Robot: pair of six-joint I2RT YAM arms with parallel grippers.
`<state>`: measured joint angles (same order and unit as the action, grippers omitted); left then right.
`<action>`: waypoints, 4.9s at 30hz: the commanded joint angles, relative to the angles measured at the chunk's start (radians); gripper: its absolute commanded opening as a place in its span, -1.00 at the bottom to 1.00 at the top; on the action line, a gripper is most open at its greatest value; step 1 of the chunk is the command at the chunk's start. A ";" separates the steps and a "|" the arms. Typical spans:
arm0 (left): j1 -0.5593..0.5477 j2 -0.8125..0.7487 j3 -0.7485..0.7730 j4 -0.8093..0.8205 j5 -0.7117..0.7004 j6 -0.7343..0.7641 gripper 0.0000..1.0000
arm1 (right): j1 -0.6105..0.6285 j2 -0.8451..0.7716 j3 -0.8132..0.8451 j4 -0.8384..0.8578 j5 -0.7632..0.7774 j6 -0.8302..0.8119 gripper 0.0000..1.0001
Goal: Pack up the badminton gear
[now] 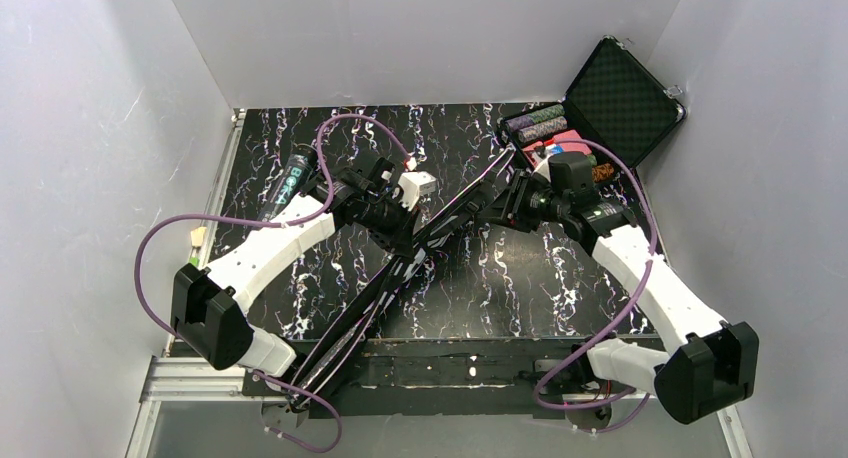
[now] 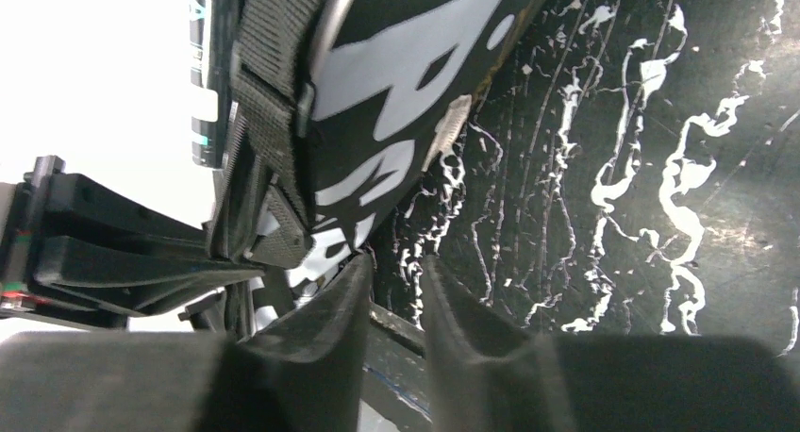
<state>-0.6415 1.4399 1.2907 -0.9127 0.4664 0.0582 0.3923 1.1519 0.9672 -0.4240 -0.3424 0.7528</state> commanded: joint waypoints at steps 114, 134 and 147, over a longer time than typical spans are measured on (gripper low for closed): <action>0.022 -0.046 0.047 -0.038 0.095 -0.002 -1.00 | 0.062 0.017 0.152 0.103 0.063 0.103 0.12; 0.023 -0.044 0.059 -0.044 0.093 -0.003 -1.00 | 0.008 0.063 0.072 0.183 -0.020 0.167 -0.03; 0.022 -0.044 0.060 -0.047 0.095 -0.008 -1.00 | -0.022 0.056 0.033 0.268 -0.050 0.198 -0.27</action>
<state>-0.6235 1.4399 1.3064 -0.9607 0.5167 0.0597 0.3786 1.2217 0.9997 -0.2276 -0.3695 0.9413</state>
